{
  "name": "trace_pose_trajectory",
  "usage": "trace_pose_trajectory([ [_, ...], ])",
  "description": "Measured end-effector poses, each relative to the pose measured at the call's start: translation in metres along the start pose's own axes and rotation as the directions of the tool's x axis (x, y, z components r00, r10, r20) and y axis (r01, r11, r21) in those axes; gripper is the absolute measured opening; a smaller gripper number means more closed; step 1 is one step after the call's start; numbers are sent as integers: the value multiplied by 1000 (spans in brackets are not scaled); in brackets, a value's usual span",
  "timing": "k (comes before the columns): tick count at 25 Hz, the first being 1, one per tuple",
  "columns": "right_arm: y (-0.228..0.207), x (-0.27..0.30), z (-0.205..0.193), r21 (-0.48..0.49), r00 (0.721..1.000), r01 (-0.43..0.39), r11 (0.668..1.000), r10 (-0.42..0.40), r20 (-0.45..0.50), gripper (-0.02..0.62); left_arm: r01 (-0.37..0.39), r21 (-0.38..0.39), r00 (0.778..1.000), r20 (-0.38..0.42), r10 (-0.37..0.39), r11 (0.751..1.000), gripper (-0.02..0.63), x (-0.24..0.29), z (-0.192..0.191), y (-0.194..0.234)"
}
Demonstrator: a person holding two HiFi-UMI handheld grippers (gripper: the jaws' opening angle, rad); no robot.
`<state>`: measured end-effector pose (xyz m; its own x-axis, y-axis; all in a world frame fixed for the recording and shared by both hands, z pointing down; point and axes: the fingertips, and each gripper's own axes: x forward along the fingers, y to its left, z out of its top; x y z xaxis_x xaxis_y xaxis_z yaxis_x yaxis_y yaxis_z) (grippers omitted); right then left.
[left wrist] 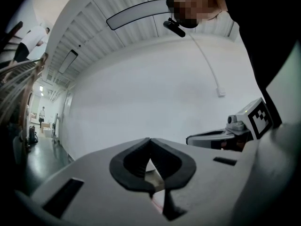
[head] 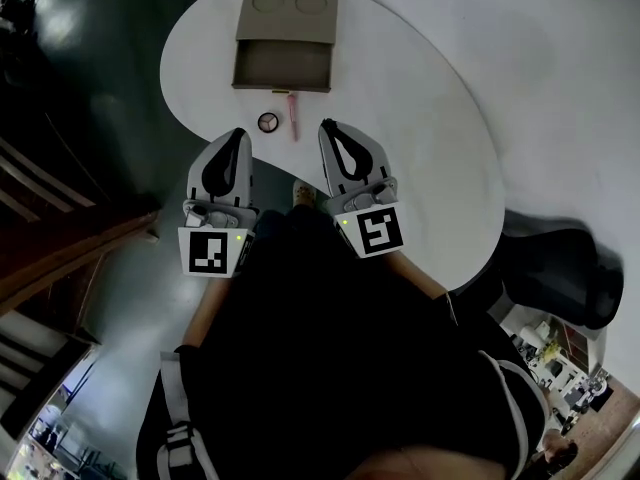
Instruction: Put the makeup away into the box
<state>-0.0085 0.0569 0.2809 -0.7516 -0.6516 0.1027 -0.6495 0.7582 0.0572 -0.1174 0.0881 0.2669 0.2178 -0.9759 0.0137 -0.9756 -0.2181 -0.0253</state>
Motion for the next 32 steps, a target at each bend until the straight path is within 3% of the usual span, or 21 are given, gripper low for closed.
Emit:
trace_pose_trajectory([
  [7,-9,24,-13,-1,999,-41,999,41,-25,23,43,-10,999,-19,-43,999,8,27,-10,-2],
  [13,-15,38,-23,11,998,-28,1000,28,-51,23,91,16,992,-90,-90,996,8,45,-28,3],
  [21,-16,51,-61,28,990,1,1000,3,-143,23,166,-10,953,-256,-163,986,9,57,-84,6],
  [32,-18,68,-112,66,969,11,998,5,-248,23,214,-98,894,-382,-235,972,15,65,-152,6],
])
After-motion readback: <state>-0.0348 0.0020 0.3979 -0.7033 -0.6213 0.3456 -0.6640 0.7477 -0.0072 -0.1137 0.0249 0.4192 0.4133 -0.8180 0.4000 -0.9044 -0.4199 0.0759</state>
